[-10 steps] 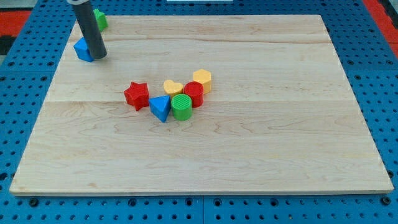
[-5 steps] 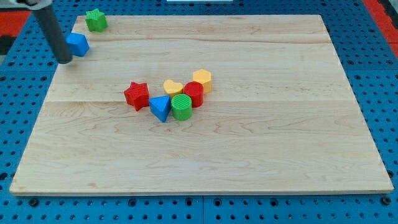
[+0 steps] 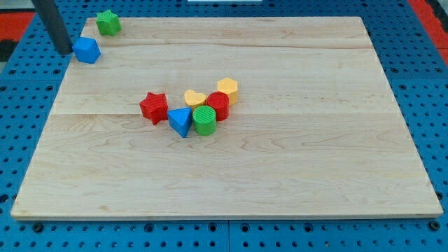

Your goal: Slide the blue cube below the green star

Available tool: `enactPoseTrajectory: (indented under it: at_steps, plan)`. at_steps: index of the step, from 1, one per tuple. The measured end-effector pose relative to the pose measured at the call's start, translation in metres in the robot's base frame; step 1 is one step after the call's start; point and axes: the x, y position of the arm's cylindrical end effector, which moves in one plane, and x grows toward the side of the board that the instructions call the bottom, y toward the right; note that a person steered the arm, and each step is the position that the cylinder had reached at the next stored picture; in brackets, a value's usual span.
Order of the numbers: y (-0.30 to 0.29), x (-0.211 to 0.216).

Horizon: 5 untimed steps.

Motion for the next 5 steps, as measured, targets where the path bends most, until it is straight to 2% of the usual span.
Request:
enactPoseTrajectory:
  at_steps: [1, 5]
  plan:
    - [0.004, 0.02]
    - [0.043, -0.02]
